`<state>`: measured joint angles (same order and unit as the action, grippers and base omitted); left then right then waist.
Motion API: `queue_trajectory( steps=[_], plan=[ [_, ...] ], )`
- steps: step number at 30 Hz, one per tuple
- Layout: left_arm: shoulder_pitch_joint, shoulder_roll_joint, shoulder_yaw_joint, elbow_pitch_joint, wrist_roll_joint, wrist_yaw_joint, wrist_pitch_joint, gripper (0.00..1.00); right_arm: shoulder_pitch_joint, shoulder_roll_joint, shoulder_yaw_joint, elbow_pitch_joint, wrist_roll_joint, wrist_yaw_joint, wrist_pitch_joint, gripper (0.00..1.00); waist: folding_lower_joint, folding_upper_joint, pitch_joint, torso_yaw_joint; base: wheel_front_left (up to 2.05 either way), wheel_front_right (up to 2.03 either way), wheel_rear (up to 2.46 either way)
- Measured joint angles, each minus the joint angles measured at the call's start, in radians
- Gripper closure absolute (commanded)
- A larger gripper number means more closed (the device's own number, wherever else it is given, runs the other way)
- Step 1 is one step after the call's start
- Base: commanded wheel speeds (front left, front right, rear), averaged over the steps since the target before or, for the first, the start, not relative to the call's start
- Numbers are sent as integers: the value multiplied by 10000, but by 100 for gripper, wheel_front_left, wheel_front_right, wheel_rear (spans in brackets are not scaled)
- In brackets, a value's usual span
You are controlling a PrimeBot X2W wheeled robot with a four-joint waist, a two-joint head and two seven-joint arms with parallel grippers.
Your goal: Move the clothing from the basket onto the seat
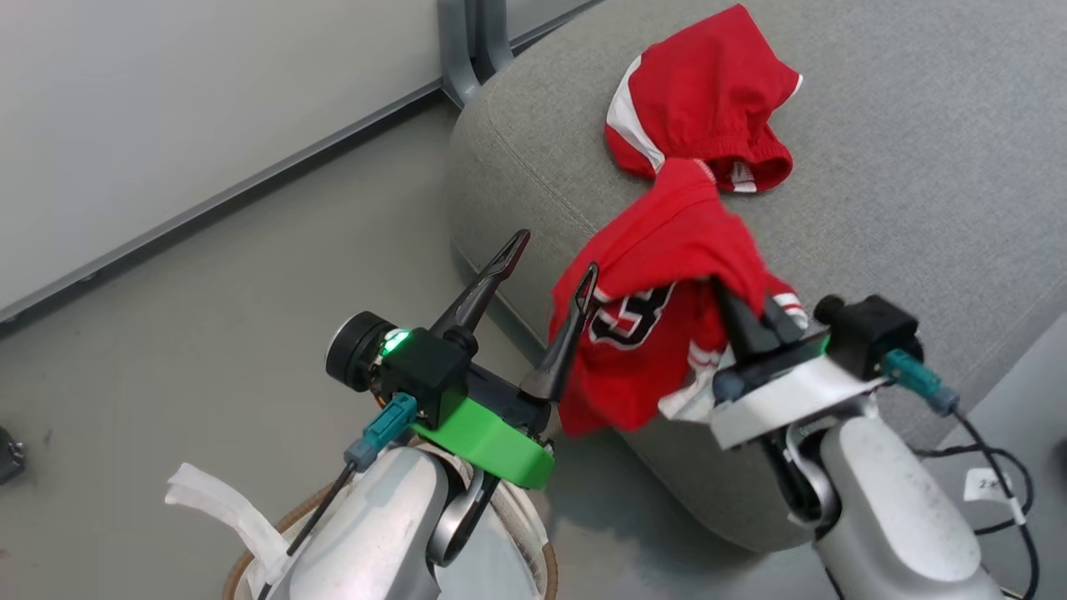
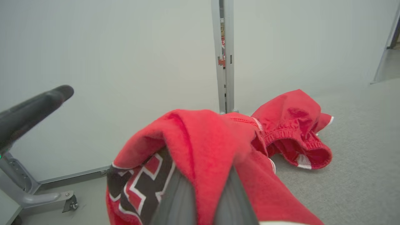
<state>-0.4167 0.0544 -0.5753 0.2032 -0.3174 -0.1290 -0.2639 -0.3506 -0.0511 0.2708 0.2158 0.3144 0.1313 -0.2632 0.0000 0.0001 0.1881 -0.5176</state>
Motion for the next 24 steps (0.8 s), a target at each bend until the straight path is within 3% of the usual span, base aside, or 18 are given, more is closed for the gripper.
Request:
queue_trajectory(
  steps=[5, 12, 20, 24],
  plan=[
    [-1, 326, -144, 2, -21, 0, 0, 0, -1237, -136, -1198, -232, -867, 0, 0, 100, 0, 0, 539, -145, 0, 0, 0],
    [-299, 725, -522, 10, -12, 0, 0, 0, -3415, -1747, -2732, -171, -1452, 0, 0, 100, 0, 0, 1402, -96, 0, 0, 0],
    [-1218, 1250, -1108, -230, 0, 0, 0, 0, -5512, -3277, -4232, 1252, -2301, 2, -2, 100, 0, -1, 2570, 384, 0, 0, 0],
    [-1640, 1576, -1289, -297, -15, 0, 0, 0, -6275, -3258, -4796, 2230, -2819, 2, 0, 100, 1, 0, 3243, 617, 0, 0, 0]
  ],
)
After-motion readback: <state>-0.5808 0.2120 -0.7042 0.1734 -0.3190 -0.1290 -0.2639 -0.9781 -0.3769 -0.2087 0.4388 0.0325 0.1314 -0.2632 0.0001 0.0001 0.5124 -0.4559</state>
